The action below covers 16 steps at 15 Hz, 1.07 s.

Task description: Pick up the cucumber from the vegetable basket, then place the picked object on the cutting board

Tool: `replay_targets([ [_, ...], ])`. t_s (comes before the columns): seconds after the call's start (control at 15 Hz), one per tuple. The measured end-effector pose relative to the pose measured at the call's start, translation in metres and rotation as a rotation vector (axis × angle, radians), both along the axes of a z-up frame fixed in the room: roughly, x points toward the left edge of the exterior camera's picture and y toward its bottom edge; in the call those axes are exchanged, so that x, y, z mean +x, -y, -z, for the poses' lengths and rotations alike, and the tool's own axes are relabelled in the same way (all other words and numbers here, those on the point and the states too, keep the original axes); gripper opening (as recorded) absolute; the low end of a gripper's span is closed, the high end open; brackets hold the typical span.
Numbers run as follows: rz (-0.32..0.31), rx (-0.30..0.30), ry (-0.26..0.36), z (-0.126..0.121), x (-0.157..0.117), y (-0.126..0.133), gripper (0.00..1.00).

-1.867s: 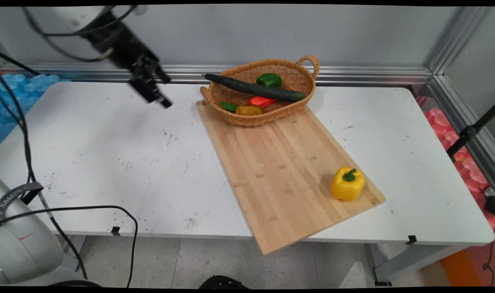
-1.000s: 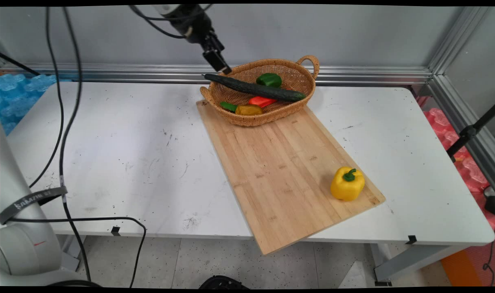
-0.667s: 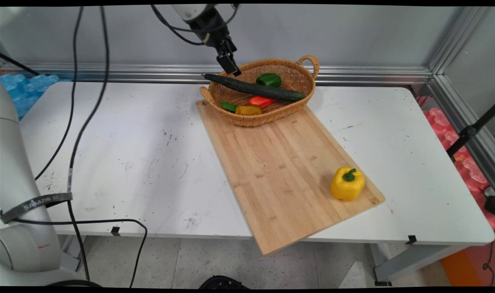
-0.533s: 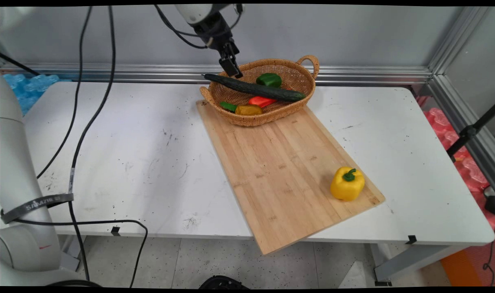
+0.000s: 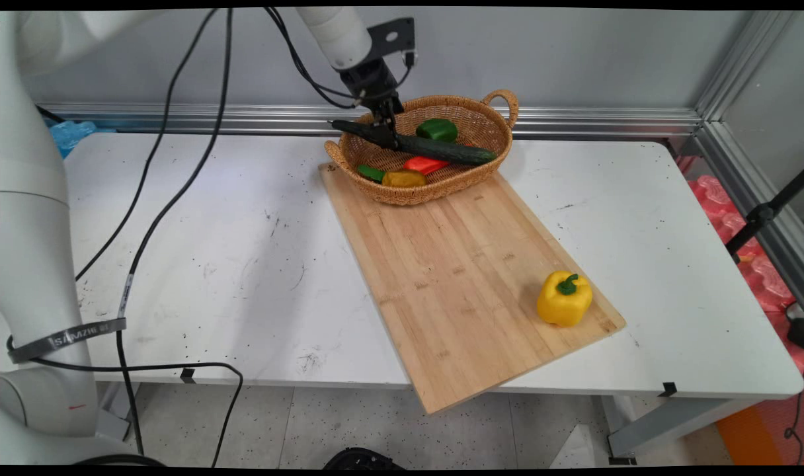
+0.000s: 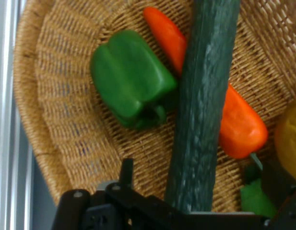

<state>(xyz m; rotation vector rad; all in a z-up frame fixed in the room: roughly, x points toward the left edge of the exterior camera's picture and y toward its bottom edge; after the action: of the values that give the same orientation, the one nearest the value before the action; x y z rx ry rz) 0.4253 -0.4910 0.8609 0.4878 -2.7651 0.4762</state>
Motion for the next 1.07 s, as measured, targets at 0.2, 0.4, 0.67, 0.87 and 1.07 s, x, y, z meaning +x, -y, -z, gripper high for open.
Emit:
replay_targets([
  [0.2, 0.04, 0.002, 0.02, 0.016, -0.008, 0.009, 1.0],
  [0.4, 0.068, 0.001, 0.034, 0.024, -0.011, 0.013, 0.0],
  [0.67, 0.107, -0.004, 0.053, 0.028, -0.012, 0.013, 0.0],
  [0.87, 0.135, -0.011, 0.064, 0.026, -0.011, 0.009, 0.0],
  [1.07, 0.165, -0.024, 0.069, 0.016, -0.012, 0.002, 0.0],
])
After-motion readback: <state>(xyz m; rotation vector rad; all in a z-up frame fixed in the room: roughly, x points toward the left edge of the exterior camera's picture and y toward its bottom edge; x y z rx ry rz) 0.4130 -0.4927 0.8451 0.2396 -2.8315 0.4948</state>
